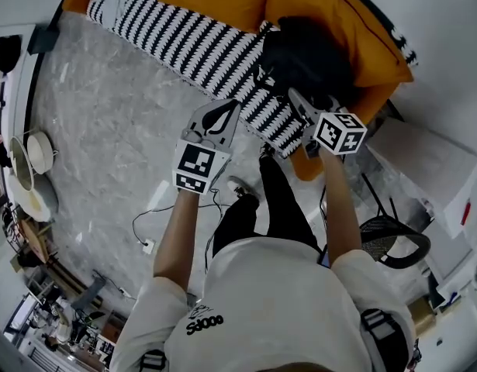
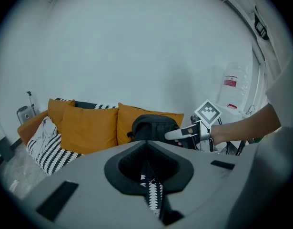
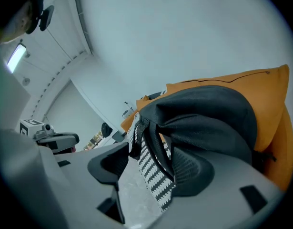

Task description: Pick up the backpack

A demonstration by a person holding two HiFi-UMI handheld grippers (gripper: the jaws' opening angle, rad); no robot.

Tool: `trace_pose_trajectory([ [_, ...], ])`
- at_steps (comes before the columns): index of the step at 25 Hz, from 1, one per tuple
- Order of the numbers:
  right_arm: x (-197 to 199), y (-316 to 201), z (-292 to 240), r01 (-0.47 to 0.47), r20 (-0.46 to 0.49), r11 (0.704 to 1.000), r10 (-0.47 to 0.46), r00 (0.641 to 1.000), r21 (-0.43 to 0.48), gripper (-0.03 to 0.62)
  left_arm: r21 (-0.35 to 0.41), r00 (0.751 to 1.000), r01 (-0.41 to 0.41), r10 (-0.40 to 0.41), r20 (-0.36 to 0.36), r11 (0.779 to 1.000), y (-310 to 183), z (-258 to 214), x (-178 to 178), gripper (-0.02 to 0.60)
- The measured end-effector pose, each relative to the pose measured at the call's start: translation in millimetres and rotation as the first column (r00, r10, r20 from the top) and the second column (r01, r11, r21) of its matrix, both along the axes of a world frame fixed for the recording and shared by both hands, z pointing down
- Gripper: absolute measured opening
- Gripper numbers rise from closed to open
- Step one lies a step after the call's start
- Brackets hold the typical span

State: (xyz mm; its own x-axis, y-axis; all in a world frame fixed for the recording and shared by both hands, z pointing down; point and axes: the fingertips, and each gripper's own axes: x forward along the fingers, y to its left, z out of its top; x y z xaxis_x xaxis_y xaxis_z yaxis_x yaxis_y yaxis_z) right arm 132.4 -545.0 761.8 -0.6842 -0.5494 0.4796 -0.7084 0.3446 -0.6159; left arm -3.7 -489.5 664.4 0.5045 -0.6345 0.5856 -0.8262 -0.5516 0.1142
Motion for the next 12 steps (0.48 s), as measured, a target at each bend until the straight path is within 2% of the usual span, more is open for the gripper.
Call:
trace_pose_trajectory([
  [4, -7, -14, 10, -0.001, 0.028, 1.0, 0.001, 1.0, 0.001, 0.265, -0.013, 1.0, 0.021, -0.021, 0.0, 1.0, -7, 9, -7, 0.025],
  [12, -22, -49, 21, -0.011, 0.018, 0.999, 0.011, 1.0, 0.03, 0.264, -0.042, 0.999, 0.049, -0.049, -0.004, 0.998, -14, 19, -17, 0.025],
])
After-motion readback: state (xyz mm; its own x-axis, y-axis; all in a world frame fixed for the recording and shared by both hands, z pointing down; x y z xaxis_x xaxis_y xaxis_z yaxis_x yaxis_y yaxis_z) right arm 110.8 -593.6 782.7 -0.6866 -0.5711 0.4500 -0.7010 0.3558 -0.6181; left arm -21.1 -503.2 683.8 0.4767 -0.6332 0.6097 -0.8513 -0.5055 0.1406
